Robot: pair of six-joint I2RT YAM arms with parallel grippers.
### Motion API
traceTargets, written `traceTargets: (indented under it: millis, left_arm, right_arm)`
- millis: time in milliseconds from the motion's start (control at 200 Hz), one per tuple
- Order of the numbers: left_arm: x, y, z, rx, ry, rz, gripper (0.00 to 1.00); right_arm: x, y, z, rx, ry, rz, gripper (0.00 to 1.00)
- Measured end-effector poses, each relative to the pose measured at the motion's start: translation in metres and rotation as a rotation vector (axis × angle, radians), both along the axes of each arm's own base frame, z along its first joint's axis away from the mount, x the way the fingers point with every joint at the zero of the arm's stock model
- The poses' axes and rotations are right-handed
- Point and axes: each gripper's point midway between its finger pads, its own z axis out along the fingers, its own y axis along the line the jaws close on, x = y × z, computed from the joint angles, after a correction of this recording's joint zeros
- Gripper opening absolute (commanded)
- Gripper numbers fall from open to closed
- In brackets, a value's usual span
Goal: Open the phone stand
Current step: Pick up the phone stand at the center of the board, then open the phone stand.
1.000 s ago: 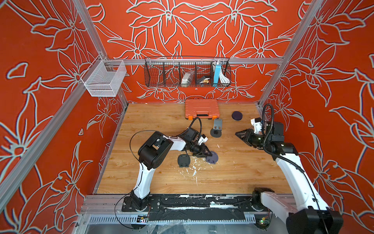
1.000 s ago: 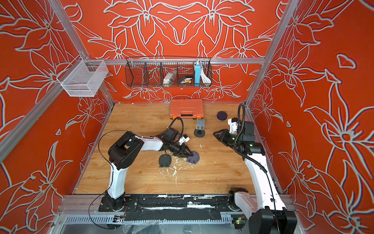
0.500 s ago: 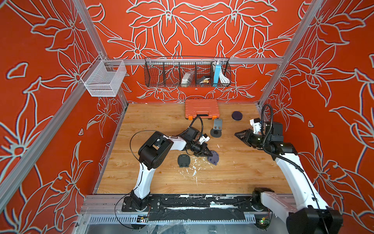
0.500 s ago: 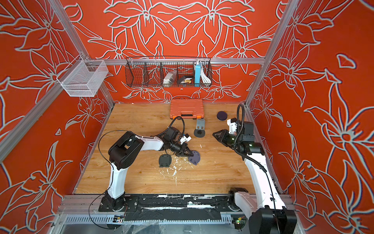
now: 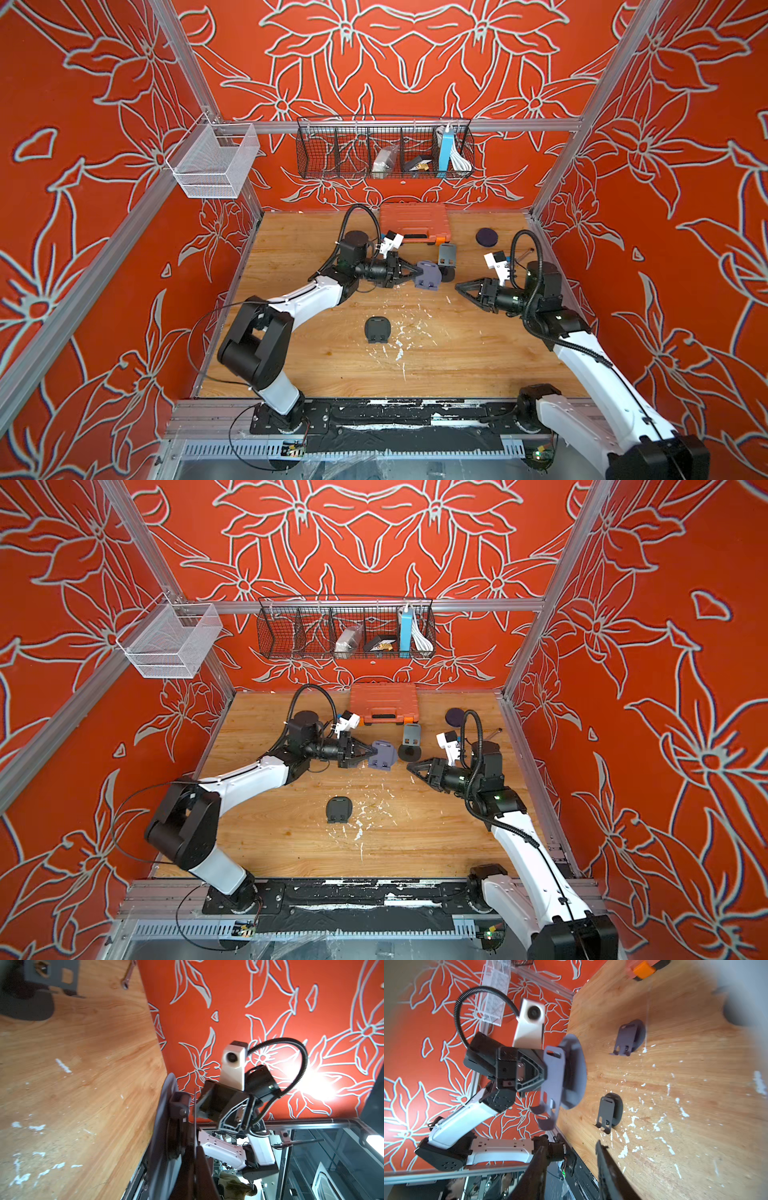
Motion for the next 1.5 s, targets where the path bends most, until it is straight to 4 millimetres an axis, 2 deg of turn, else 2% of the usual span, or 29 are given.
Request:
traceTargets:
  millis: [95,200,321,456,696,1258,1503]
  left_arm:
    - [-0.009,0.004,0.025,-0.024,-0.037,0.001,0.00]
    - [-0.015,0.007,0.041,-0.037,-0.058,0.003,0.00]
    - [-0.018,0.009,0.049,-0.043,-0.063,0.005,0.00]
    - [-0.019,0.010,0.050,-0.034,-0.048,0.009,0.00]
    - [-0.019,0.010,0.049,-0.032,-0.040,0.012,0.00]
    - [-0.025,0.010,0.063,-0.066,-0.065,-0.007,0.00]
    - [-0.031,0.008,0.064,-0.069,-0.075,-0.033,0.00]
  right_arm:
    - [-0.002,0.009,0.018,0.038,-0.051,0.030,0.44]
    - [-0.001,0.012,0.031,0.062,-0.086,0.036,0.43]
    - [0.000,0.016,0.045,0.082,-0.123,0.045,0.43]
    - [-0.001,0.019,0.054,0.098,-0.150,0.053,0.43]
    - [-0.003,0.023,0.053,0.102,-0.145,0.070,0.42]
    - [0.002,0.039,0.035,0.076,-0.105,0.101,0.39]
    - [0.010,0.042,0.041,0.073,-0.117,0.095,0.39]
